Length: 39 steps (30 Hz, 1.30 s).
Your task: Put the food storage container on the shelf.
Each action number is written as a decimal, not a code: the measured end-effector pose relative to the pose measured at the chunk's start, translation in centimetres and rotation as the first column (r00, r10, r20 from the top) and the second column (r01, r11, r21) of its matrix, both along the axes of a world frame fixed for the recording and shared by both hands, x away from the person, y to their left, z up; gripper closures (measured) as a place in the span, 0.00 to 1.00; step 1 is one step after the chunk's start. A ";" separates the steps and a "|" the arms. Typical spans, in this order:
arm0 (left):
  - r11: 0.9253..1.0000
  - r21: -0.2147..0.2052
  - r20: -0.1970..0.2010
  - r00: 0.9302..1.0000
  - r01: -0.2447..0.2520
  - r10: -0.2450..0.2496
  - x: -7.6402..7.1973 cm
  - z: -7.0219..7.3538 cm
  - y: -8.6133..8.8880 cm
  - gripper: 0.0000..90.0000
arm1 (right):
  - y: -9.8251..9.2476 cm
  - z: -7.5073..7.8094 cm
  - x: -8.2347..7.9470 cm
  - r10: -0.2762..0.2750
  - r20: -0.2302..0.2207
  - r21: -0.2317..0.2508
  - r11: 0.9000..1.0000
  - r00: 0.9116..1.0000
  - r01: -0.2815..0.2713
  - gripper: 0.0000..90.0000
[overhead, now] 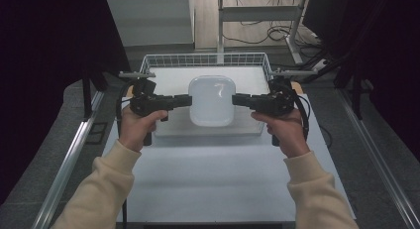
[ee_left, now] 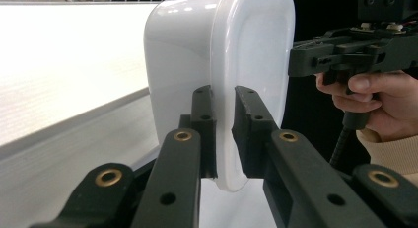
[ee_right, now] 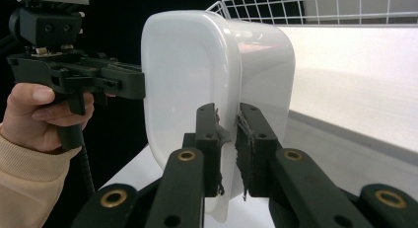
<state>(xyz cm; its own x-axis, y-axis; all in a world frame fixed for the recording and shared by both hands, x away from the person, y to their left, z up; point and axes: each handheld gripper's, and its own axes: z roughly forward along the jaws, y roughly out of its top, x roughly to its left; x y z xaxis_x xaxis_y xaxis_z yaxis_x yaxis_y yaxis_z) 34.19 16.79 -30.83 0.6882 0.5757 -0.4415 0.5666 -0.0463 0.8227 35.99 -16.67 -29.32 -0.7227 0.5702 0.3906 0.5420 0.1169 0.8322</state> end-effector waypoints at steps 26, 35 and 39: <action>0.999 0.006 -0.037 0.999 -0.035 0.035 6.0 2.1 1.3 0.89 | 1.7 2.4 6.5 0.005 -0.045 -0.021 1.000 0.999 -0.006 0.89; 0.999 0.020 -0.077 0.996 -0.046 0.047 8.0 0.8 0.9 0.88 | 1.8 1.6 8.0 -0.028 -0.079 -0.047 0.999 0.996 0.024 0.89; 0.998 0.000 -0.097 0.994 -0.056 0.056 8.7 0.5 0.9 0.88 | 1.8 1.3 8.7 -0.037 -0.101 -0.039 0.999 0.994 0.033 0.89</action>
